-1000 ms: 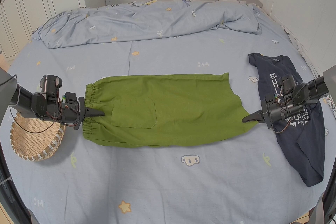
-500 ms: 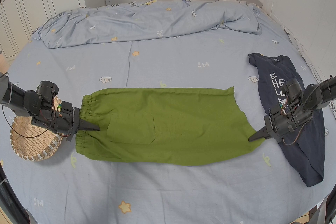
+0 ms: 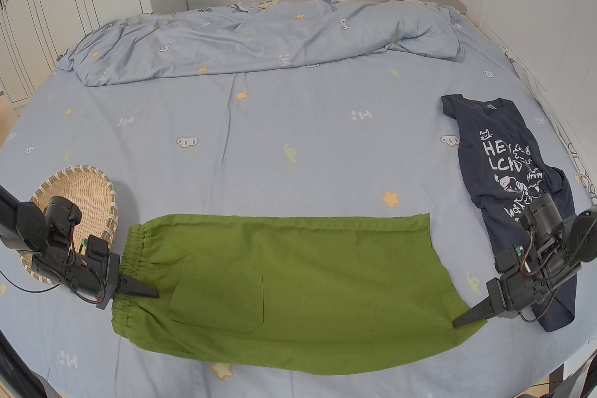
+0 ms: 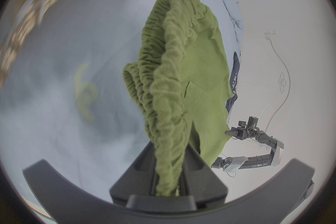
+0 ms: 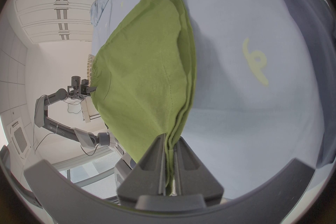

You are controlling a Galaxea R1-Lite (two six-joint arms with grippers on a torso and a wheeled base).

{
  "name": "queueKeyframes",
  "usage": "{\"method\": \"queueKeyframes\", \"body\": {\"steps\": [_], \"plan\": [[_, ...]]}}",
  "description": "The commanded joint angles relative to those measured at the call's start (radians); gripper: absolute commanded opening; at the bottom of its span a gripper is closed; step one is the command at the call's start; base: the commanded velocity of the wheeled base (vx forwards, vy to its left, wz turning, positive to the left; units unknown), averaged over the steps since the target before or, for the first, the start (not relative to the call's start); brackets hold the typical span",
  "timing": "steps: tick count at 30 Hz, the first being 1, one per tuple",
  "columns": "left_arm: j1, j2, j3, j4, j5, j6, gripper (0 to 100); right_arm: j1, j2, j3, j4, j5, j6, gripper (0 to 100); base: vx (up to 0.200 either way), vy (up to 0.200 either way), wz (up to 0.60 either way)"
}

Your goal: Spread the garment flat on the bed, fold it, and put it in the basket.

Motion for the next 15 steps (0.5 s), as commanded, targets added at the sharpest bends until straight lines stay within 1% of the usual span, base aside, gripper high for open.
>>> {"method": "queueKeyframes", "body": {"steps": [1, 6, 8, 12, 13, 15], "plan": [[0.011, -0.076, 0.078, 0.002, 0.003, 0.010, 0, 0.012, -0.086, 0.084, -0.019, 0.001, 0.000, 0, 0.000, 0.000, 0.00], [0.005, -0.080, 0.095, 0.002, 0.003, 0.010, 0, 0.013, -0.076, 0.103, -0.049, 0.002, 0.002, 0, 0.000, 0.000, 0.00], [0.009, -0.080, 0.094, 0.001, 0.004, 0.010, 0, 0.030, -0.041, 0.123, -0.086, 0.002, 0.000, 0, 0.000, 0.000, 0.00], [0.011, -0.080, 0.094, 0.001, 0.004, 0.010, 0, 0.039, -0.009, 0.156, -0.147, 0.001, 0.000, 0, 0.000, 0.000, 0.00], [0.009, -0.080, 0.094, -0.001, 0.008, 0.012, 0, 0.041, -0.001, 0.159, -0.155, 0.001, 0.000, 100, 0.000, 0.000, 0.00], [0.009, -0.080, 0.094, -0.001, 0.011, 0.012, 0, 0.047, 0.008, 0.165, -0.163, 0.001, 0.000, 100, 0.000, 0.000, 0.00]]}}
